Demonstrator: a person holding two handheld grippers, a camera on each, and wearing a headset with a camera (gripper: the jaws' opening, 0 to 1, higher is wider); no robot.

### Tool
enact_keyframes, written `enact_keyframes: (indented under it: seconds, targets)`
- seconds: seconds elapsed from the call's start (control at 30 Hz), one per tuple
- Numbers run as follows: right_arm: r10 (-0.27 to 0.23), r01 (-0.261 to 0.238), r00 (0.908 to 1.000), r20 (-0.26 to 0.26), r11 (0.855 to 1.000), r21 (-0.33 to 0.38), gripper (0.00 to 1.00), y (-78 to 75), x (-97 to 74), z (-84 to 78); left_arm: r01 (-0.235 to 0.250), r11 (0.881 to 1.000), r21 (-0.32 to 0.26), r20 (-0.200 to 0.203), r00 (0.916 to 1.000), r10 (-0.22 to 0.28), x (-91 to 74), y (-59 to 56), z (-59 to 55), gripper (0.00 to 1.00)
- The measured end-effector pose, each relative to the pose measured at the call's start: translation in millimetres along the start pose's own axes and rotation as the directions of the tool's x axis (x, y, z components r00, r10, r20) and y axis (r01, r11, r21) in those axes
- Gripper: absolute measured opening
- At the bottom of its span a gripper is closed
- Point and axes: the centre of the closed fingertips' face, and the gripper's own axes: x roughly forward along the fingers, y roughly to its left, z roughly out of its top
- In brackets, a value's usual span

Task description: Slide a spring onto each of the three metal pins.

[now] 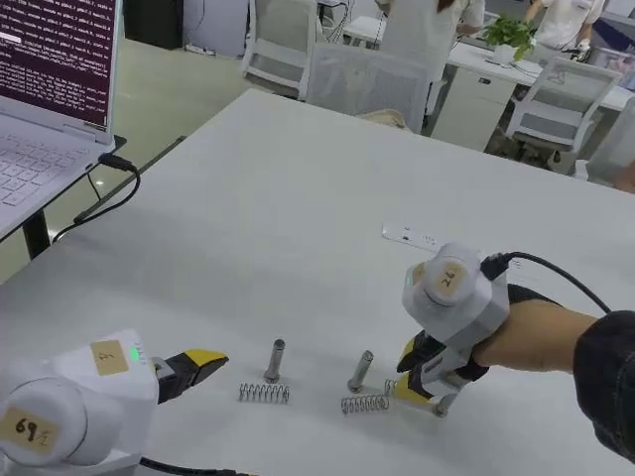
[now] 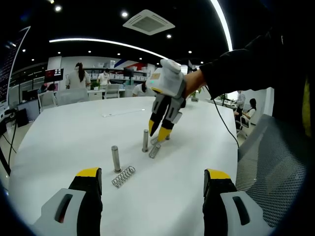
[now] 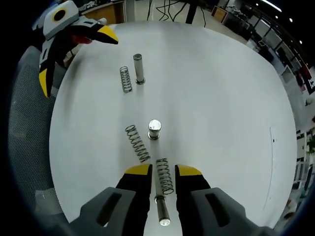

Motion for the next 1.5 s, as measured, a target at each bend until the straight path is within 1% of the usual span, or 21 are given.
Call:
enact_keyframes:
  seconds: [0.3, 0.7, 0.97, 1.2, 1.27, 1.5]
  targets:
    - [0.013, -0.014, 0.9996, -0.026, 0.999, -0.037, 0.15, 2.4, 8.0, -1.1, 0.000, 1.000, -0.004, -0.002, 1.0000, 0.000, 0.7, -1.3, -0.9, 0.82]
    - [0.032, -0.039, 0.9970, -0.070, 0.995, -0.094, 0.12, 3.5, 14.5, -1.4, -0.006, 1.000, -0.013, 0.004, 1.0000, 0.006, -0.4, 1.4, -0.9, 0.82]
    - [0.046, -0.054, 0.9958, -0.079, 0.994, -0.100, 0.09, 3.4, 15.5, -0.6, -0.009, 1.000, -0.016, 0.006, 0.9999, 0.009, -0.7, 2.7, -1.6, 0.82]
    - [0.053, -0.061, 0.9954, -0.079, 0.993, -0.099, 0.09, 4.0, 15.7, -0.4, -0.011, 1.000, -0.016, 0.008, 0.9999, 0.011, -1.2, 3.1, -1.4, 0.82]
    - [0.048, -0.056, 0.9959, -0.076, 0.993, -0.106, 0.09, 3.6, 15.4, 0.5, -0.012, 1.000, -0.017, 0.009, 0.9999, 0.012, -1.5, 3.5, -1.4, 0.82]
    - [0.030, -0.034, 0.9984, -0.049, 0.995, -0.091, 0.09, -2.1, 10.0, 5.8, -0.011, 1.000, -0.013, 0.007, 0.9999, 0.011, -1.1, 2.8, -1.3, 0.82]
